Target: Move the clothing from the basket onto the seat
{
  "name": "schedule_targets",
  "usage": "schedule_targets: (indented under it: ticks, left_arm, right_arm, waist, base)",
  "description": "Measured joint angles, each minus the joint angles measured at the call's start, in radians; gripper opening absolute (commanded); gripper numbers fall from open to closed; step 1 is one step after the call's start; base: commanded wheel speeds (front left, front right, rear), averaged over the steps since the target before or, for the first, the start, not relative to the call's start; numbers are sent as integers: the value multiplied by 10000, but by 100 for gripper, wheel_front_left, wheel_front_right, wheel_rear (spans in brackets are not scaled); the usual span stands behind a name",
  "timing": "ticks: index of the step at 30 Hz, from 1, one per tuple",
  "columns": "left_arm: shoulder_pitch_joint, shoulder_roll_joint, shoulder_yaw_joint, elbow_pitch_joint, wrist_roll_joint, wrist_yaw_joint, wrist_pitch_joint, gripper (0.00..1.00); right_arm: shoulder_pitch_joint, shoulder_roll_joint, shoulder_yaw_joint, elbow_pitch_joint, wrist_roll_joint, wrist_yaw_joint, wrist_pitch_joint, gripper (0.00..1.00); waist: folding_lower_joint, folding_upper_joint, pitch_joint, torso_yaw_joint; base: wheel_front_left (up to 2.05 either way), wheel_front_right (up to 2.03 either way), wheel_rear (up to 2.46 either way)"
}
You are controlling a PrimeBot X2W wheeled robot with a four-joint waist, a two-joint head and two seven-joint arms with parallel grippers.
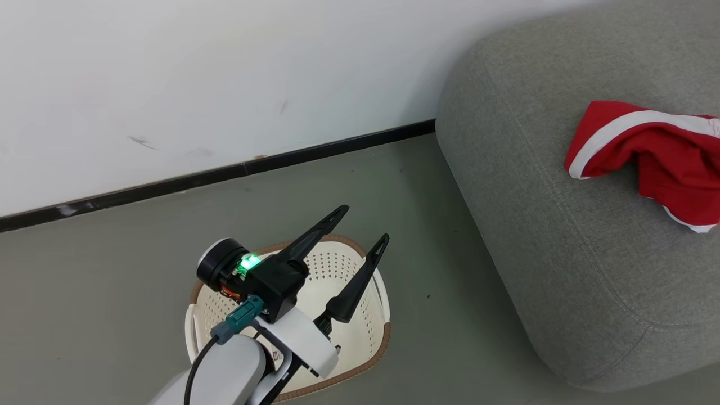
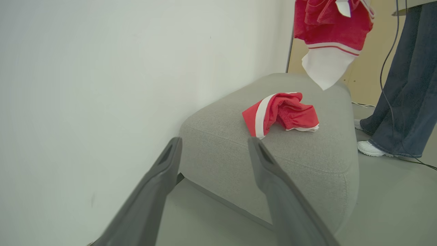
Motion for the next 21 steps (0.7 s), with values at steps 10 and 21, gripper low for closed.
schedule_targets:
  ticks: [10,21]
  left_arm:
    - [-264,123,2,-453,305,125,261,100]
    - [-705,134,4,-863,414,245,602,100]
  right_arm:
    - [-442,-217,-301,913,-259,0,-61,0]
    - [-445,665,454,2190,-1743,0,-508,0]
  waist:
    - [1,0,727,331]
    - [1,0,1671,808]
  base:
    - [0,0,0]
    - [0,0,0]
